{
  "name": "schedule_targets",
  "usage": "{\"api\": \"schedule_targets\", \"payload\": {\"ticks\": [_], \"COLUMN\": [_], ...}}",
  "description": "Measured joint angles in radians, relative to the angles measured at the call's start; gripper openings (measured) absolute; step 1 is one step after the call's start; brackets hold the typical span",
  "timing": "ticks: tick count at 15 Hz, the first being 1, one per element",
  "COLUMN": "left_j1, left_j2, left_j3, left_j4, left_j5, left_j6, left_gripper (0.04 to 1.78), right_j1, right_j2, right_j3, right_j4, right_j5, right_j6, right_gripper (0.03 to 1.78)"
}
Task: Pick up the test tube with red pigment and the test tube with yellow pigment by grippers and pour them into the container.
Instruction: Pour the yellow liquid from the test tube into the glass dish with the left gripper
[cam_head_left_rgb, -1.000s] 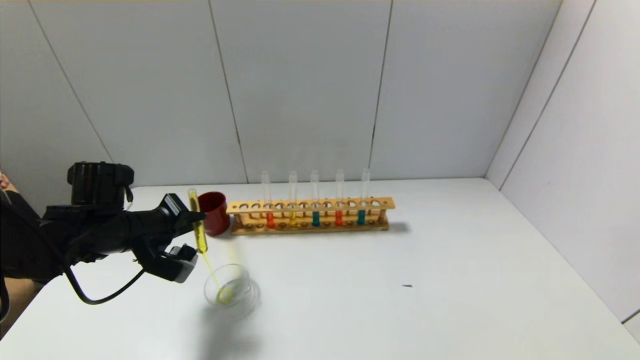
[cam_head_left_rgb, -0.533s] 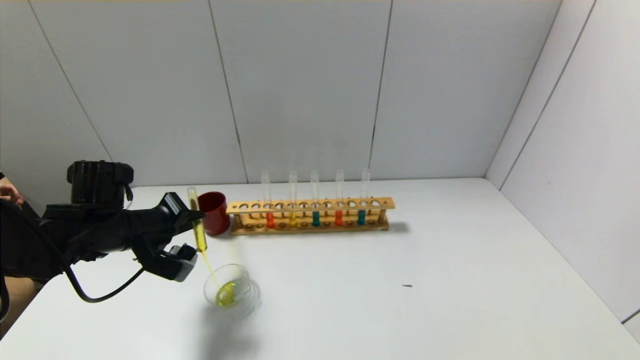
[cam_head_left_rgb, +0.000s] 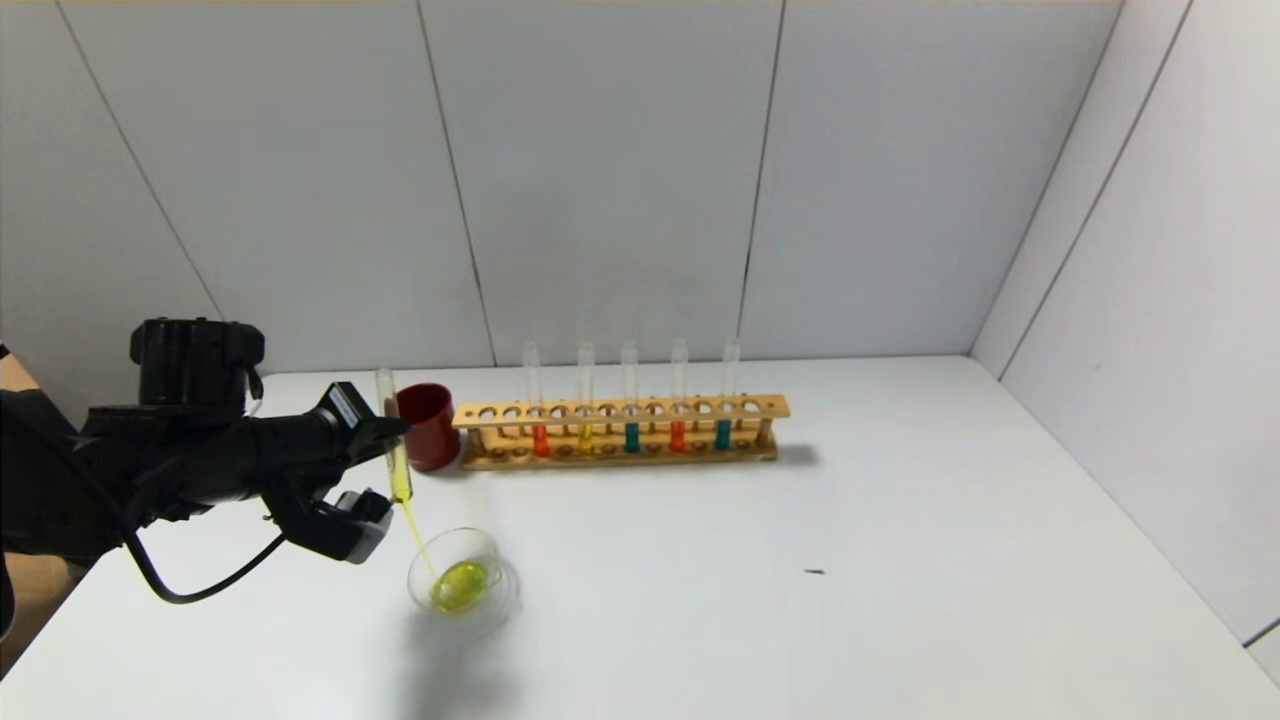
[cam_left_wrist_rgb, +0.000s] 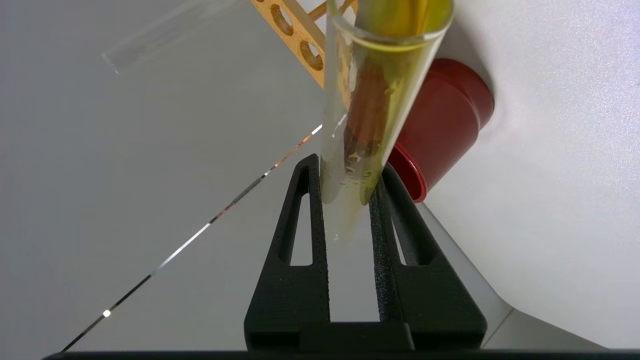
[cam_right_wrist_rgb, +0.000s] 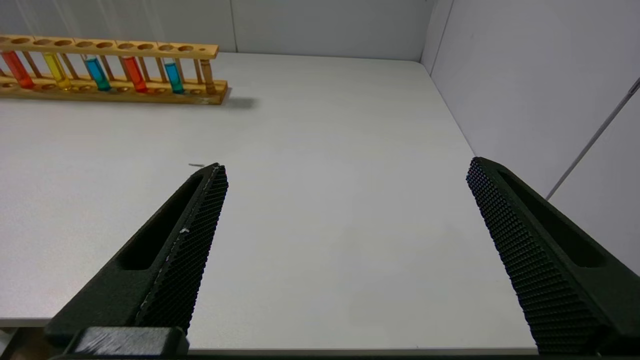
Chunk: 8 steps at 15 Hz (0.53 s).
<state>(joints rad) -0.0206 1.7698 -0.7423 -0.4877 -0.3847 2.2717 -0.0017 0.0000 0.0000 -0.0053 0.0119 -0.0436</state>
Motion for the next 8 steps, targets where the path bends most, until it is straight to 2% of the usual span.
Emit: {"api": "schedule_targets", "payload": {"ticks": [8], "left_j1": [-0.027], "left_j2": [-0.002], "left_j3": [-0.001], "left_j4": [-0.024], "left_j5": [0.001], "left_j6": [0.026], "left_gripper": [0.3], "right_j1": [0.0], "right_j2": [0.0], "right_j3": [0.0], "right_j4": [0.0], "right_j5": [0.0], "right_j6": [0.0], "right_gripper": [1.75]}}
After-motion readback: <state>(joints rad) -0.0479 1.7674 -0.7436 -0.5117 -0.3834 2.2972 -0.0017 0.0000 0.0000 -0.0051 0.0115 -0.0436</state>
